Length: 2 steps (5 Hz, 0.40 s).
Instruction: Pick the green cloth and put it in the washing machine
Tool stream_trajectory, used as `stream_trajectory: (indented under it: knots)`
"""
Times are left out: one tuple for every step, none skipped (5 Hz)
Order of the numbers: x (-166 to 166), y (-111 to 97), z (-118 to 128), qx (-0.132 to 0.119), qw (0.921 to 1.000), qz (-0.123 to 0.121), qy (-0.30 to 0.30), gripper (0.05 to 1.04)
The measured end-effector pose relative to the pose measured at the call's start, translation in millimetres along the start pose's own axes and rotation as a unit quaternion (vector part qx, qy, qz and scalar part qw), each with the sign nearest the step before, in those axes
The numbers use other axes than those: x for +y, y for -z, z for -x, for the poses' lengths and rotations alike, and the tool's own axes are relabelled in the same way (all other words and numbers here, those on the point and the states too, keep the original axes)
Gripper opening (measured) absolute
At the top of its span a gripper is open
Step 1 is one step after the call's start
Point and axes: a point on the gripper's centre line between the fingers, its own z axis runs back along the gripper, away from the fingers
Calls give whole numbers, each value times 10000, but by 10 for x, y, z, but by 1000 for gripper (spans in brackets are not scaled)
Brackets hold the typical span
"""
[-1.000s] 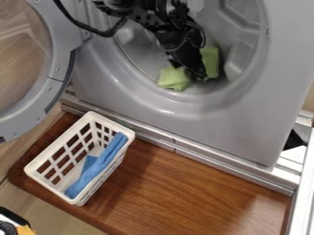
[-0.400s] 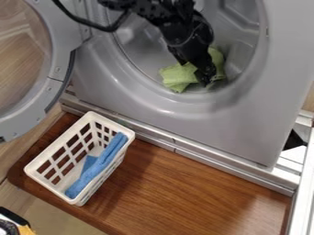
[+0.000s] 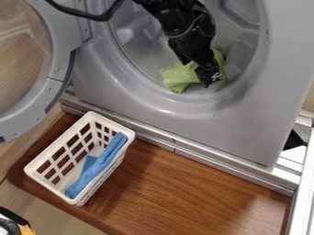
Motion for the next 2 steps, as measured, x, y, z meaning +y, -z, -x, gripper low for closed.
stream_trajectory:
  knots:
    - [-208,-146,101,468,9986,238,30,1000]
    - [-487,-272,325,961,9947,362,-97,1000]
